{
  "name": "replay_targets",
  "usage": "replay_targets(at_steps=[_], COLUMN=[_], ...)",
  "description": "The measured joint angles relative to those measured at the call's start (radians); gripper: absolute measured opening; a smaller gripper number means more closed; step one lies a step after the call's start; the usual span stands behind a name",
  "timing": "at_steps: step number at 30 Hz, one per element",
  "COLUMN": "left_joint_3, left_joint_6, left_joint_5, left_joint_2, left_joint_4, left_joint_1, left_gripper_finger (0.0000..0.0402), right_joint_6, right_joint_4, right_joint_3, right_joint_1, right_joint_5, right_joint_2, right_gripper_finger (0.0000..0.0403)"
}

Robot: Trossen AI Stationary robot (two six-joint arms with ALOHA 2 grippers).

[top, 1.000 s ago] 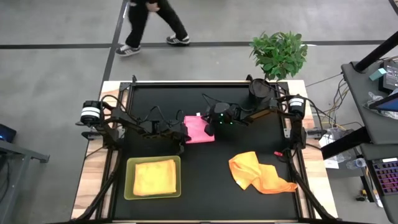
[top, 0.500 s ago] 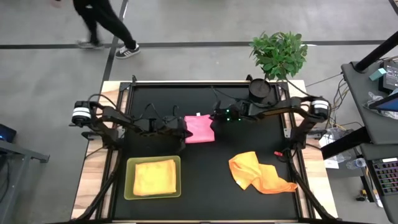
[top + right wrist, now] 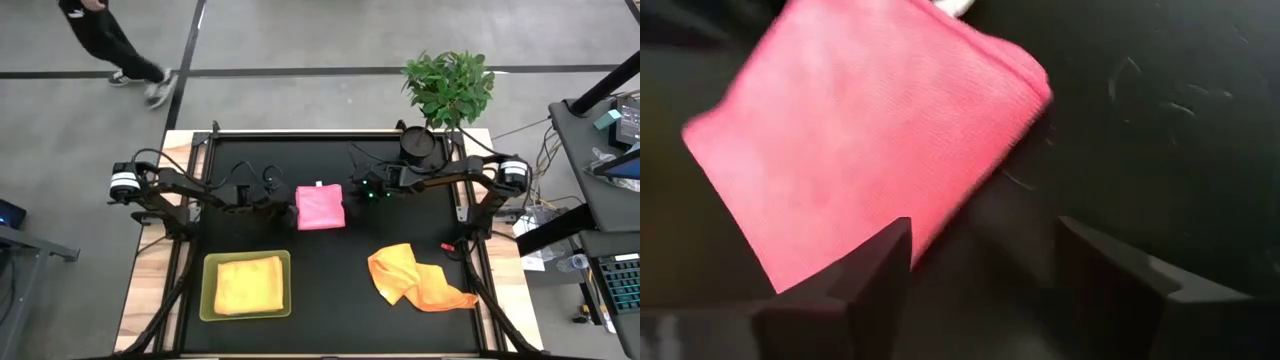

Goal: Fold microfiber towels
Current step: Put the folded pink microfiber towel into the yellow bin

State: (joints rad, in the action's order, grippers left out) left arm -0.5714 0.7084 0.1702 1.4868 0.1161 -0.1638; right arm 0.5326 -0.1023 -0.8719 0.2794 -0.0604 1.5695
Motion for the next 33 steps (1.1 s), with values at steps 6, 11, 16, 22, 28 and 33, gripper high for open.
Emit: replay_targets(at_steps=[6, 11, 16, 22, 28, 33], left_joint_3=[-0.001, 0.0, -0.008, -0.015, -0.018, -0.029], left_joint_6=[0.098, 0.124, 0.124, 0.123, 0.129, 0.146], left_joint_5=[0.004, 0.017, 0.022, 0.015, 0.026, 0.031], left_joint_2=[0.019, 0.077, 0.124, 0.13, 0.144, 0.199], left_joint_4=[0.017, 0.083, 0.155, 0.165, 0.173, 0.25], left_joint_1=[0.001, 0.001, 0.001, 0.001, 0.002, 0.005], left_gripper_finger=[0.0236, 0.0242, 0.0242, 0.0242, 0.0242, 0.0242], right_joint_6=[0.034, 0.053, 0.069, 0.073, 0.072, 0.07], right_joint_4=[0.104, 0.165, 0.187, 0.268, 0.325, 0.329], right_joint_3=[0.001, 0.001, 0.0, 0.0, 0.0, 0.0], right_joint_1=[-0.005, -0.009, -0.019, -0.031, -0.038, -0.037], right_joint_5=[-0.004, -0.052, -0.052, -0.076, -0.082, -0.081], right_joint_2=[0.061, 0.101, 0.134, 0.163, 0.177, 0.188], right_gripper_finger=[0.026, 0.0271, 0.0272, 0.0267, 0.0253, 0.0241])
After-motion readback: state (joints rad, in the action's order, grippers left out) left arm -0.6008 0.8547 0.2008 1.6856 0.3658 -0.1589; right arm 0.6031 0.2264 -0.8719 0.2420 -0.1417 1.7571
